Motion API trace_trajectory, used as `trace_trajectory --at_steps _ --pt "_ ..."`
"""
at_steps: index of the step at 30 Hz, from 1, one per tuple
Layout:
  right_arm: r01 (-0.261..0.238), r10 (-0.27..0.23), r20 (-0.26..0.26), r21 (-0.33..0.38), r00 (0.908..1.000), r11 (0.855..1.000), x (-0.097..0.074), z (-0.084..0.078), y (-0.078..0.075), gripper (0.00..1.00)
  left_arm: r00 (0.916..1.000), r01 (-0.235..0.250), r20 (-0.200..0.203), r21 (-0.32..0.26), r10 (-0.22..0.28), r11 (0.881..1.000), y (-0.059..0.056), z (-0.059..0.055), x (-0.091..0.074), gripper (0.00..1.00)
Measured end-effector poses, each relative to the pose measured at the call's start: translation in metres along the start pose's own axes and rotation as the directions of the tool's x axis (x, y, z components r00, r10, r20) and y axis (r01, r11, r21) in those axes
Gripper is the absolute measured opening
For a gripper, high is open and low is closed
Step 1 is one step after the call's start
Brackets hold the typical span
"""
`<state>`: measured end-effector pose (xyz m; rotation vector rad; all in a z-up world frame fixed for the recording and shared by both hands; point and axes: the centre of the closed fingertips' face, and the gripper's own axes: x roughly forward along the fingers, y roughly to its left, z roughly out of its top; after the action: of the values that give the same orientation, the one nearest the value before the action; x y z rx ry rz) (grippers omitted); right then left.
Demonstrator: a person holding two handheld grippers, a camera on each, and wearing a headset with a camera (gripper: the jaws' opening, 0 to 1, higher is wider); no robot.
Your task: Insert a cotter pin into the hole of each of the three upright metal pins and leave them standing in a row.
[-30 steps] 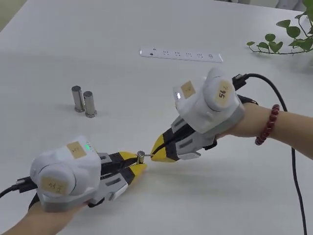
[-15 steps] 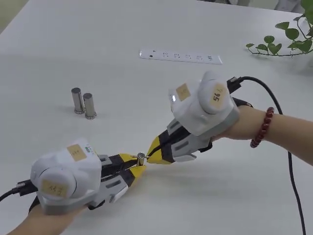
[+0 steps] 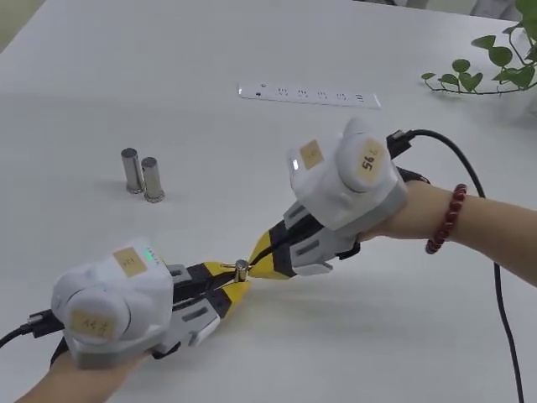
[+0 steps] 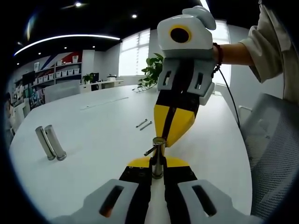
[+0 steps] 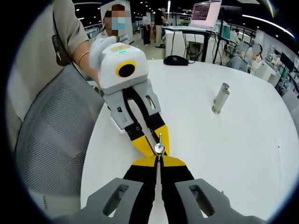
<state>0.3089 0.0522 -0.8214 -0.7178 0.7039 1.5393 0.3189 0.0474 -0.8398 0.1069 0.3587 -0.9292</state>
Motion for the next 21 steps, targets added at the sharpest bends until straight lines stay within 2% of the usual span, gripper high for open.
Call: trace_trajectory --at_steps 4,7,21 --pt "0.002 -0.002 0.001 0.002 1.0 1.0 0.0001 -0.0003 0.0002 0.04 1.0 -0.001 -0.001 0.001 0.001 1.0 0.0 0.0 -0.0001 0.07" --pt "0.006 -0.005 -0.011 0.011 0.9999 1.0 0.0006 -0.0033 0.0003 0.09 1.0 -0.001 -0.002 0.002 0.001 1.0 0.0 0.0 -0.0002 0.07" --pt "0.011 -0.011 0.006 0.027 0.9999 1.0 -0.0034 -0.0017 0.0013 0.07 1.0 0.0 -0.002 0.001 0.0 1.0 -0.0001 0.0 -0.0005 0.07"
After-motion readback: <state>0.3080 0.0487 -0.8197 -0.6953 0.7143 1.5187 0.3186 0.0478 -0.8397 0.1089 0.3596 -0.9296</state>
